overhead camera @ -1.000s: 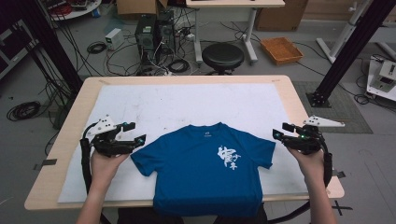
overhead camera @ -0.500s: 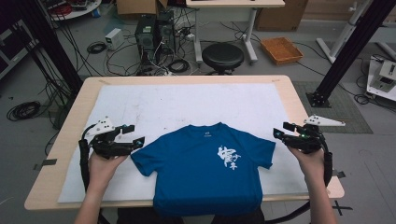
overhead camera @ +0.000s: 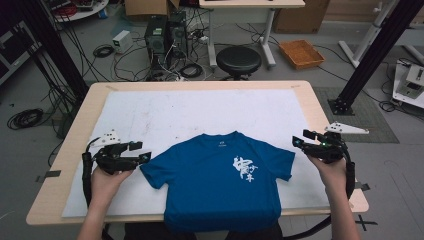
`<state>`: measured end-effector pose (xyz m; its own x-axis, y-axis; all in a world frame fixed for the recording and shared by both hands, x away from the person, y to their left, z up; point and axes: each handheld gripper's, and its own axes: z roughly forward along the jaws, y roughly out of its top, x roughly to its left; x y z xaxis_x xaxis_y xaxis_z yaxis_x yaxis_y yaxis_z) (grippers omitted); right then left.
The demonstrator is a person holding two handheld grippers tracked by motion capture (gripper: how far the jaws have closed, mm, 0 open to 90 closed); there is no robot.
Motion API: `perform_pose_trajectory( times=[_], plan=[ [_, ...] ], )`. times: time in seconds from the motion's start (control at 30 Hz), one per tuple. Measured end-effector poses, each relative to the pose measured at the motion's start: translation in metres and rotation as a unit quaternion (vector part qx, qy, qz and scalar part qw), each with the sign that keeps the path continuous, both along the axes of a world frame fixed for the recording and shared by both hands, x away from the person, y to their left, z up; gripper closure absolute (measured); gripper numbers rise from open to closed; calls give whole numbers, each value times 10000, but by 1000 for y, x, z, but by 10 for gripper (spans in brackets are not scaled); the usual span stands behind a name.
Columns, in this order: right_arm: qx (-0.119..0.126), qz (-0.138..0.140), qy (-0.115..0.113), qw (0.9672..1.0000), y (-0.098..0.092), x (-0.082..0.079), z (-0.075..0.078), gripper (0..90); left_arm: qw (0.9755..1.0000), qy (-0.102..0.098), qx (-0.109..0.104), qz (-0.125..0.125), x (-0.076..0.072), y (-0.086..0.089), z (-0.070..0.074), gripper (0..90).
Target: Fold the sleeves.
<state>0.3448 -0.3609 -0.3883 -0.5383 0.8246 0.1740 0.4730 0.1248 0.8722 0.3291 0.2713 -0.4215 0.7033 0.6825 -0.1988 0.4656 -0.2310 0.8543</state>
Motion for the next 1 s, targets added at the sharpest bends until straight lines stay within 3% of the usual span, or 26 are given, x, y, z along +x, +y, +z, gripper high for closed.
perform_pose_trajectory(
  times=[0.03,0.13,0.17,0.3,0.43,0.53,0.63,0.7,0.77,0.8,0.83,0.87,0.93,1.0],
  plan=[
    [0,0,0,10000,0,0,0,378,10000,0,0,0,0,0,0,397],
    [-4,-29,-6,10000,-1,0,0,378,9989,462,92,76,0,5,-12,467],
    [-4,-29,-6,10000,-1,0,0,378,9989,462,92,76,0,5,-12,474],
    [-8,-29,9,10000,-1,1,0,378,9964,819,141,179,1,9,-21,546],
    [-20,-41,-14,10000,0,1,1,378,9953,936,189,187,0,9,-21,595],
    [-27,-36,-15,10000,0,1,1,377,9930,1127,288,208,1,9,-25,635],
    [-29,-40,-10,10000,1,1,1,378,9927,1145,301,226,1,9,-26,736],
    [-29,-54,-34,10000,1,0,2,377,9915,1287,145,102,1,10,-24,860],
    [-33,-47,-42,10000,1,0,2,378,9909,1339,79,89,1,10,-23,879],
    [-36,-45,-44,10000,1,0,3,378,9884,1498,-238,52,1,9,-17,880],
    [-36,-45,-44,10000,1,0,3,378,9884,1498,-238,52,1,9,-17,881],
    [-33,-38,-70,10000,1,0,3,377,9880,1470,-465,-11,1,7,-12,882],
    [-24,-31,-93,9999,1,0,4,378,9882,1429,-545,-64,0,5,-8,882],
    [-17,-31,-103,9999,1,0,6,377,9873,1338,-821,-235,1,-8,3,881]
  ],
)
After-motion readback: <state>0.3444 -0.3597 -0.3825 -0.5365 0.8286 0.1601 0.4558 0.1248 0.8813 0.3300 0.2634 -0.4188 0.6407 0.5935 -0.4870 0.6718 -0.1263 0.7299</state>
